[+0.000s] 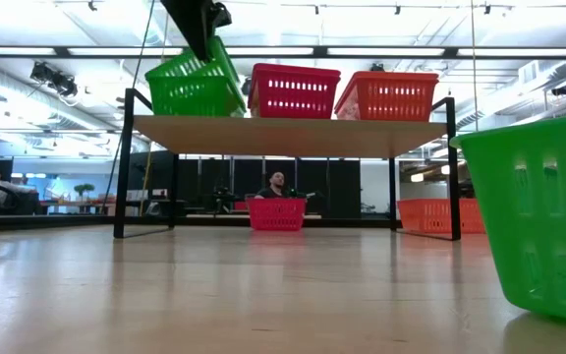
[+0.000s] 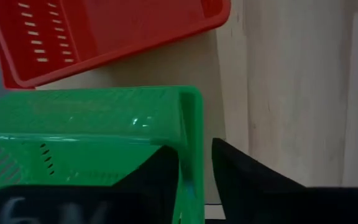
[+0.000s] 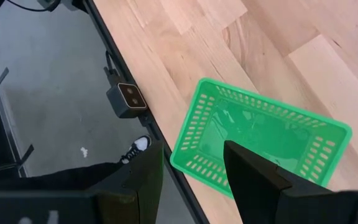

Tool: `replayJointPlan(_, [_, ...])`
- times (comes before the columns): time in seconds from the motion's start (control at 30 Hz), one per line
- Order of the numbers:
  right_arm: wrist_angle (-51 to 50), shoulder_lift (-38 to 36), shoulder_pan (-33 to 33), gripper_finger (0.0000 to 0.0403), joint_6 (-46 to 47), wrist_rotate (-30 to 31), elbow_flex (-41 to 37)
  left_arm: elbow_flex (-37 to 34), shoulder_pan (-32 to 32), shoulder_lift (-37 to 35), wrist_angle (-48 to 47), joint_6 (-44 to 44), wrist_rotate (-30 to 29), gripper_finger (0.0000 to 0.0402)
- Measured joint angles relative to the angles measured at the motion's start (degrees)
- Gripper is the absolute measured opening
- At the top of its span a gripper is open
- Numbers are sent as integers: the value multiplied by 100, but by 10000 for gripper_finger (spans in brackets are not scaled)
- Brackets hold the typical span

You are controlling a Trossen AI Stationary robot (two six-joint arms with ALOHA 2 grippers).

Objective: Stack baskets on shelf by color
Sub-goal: Stack the left green bin on top of the other green bin on the shelf

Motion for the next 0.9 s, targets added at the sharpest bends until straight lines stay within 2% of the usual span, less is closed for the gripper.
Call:
replayJointPlan(0.2, [2,0,-11,174,-4,0,0,0,66,0,-138,-177,-186,129])
replayJointPlan(0.43, [2,0,-11,174,-11,0,0,2,125,0,-423,-229,-194,121])
replayJointPlan(0.6, [2,0,-24,174,-17,4,0,2,122,0,-393,-256,-192,88])
replayJointPlan(0.77, [2,0,-24,174,-21,4,0,2,117,0,-537,-459,-196,18])
replayJointPlan(0.9, [0,0,-24,174,-85,4,0,7,100,0,-578,-688,-207,17])
